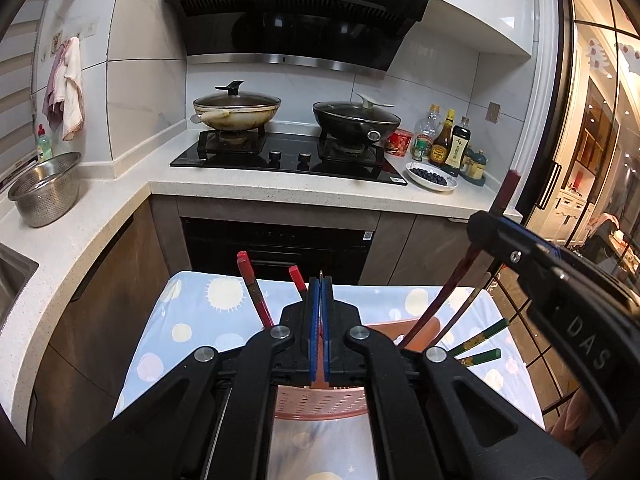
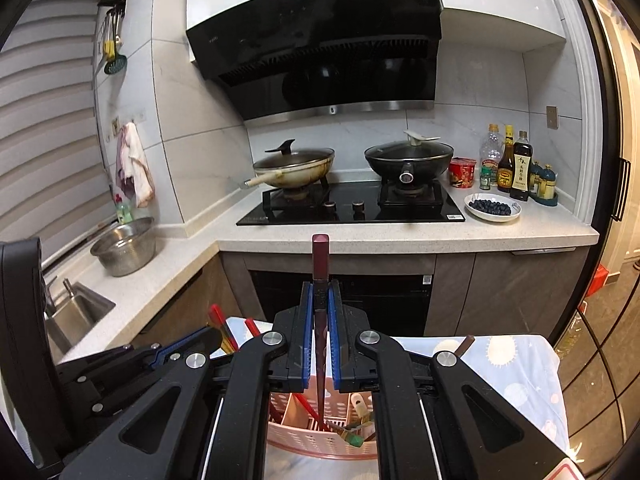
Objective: Organize utensils
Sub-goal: 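Lift the spoon with the left tool while the right tool carries the chopstick into the holder, then open both tools to release the spoon and chopstick into the holder and withdraw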
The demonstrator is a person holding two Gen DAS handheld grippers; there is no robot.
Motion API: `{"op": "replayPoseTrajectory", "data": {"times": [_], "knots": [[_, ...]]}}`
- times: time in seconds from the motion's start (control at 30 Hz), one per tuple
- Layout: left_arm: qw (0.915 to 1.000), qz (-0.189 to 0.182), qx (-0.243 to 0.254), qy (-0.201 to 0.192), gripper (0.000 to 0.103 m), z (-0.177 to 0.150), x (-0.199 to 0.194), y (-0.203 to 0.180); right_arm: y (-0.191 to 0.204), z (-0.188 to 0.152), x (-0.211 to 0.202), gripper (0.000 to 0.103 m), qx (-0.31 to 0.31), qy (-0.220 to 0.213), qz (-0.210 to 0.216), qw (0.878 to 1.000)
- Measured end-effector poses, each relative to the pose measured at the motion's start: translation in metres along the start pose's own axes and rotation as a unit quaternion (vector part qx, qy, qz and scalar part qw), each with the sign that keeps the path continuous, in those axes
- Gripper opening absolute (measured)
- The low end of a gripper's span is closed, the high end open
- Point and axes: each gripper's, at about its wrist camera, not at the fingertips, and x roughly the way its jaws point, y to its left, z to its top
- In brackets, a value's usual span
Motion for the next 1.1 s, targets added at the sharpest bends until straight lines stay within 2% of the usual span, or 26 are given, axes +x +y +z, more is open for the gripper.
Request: {"op": "replayPoseTrajectory", "data": {"times": [0.2, 0.27, 0.33, 0.4, 0.47, 0.73, 0.83, 1.1], "knots": [[1.0, 0.01, 0.0, 0.001, 0.001, -0.002, 0.005, 0.0, -0.003, -0.009, 0.008, 0.007, 0.001, 0.015, -0.001, 1.0], [0.9999, 0.013, 0.001, -0.002, 0.002, -0.004, 0.005, -0.001, -0.005, -0.012, 0.006, 0.012, 0.002, 0.014, -0.004, 1.0], [0.9999, 0.015, 0.001, 0.0, 0.009, -0.004, 0.005, -0.001, -0.006, -0.014, 0.004, 0.015, 0.005, 0.013, -0.004, 1.0], [0.9998, 0.021, -0.003, -0.003, 0.034, -0.005, 0.003, -0.001, -0.007, -0.016, 0.001, 0.021, 0.008, 0.012, -0.004, 1.0], [0.9995, 0.03, -0.004, -0.012, 0.044, -0.007, -0.001, -0.002, -0.008, -0.018, -0.004, 0.025, 0.01, 0.008, -0.004, 1.0], [0.9985, 0.046, 0.011, -0.028, 0.044, -0.016, -0.024, -0.008, -0.011, -0.034, -0.033, 0.034, 0.014, 0.003, -0.009, 1.0], [0.9974, 0.062, 0.022, -0.029, 0.044, -0.024, -0.034, -0.012, -0.01, -0.045, -0.044, 0.035, 0.008, 0.006, -0.018, 1.0], [0.9969, 0.076, 0.021, -0.003, 0.045, -0.055, -0.055, -0.012, -0.005, -0.081, -0.07, 0.035, -0.002, 0.033, -0.043, 0.999]]}}
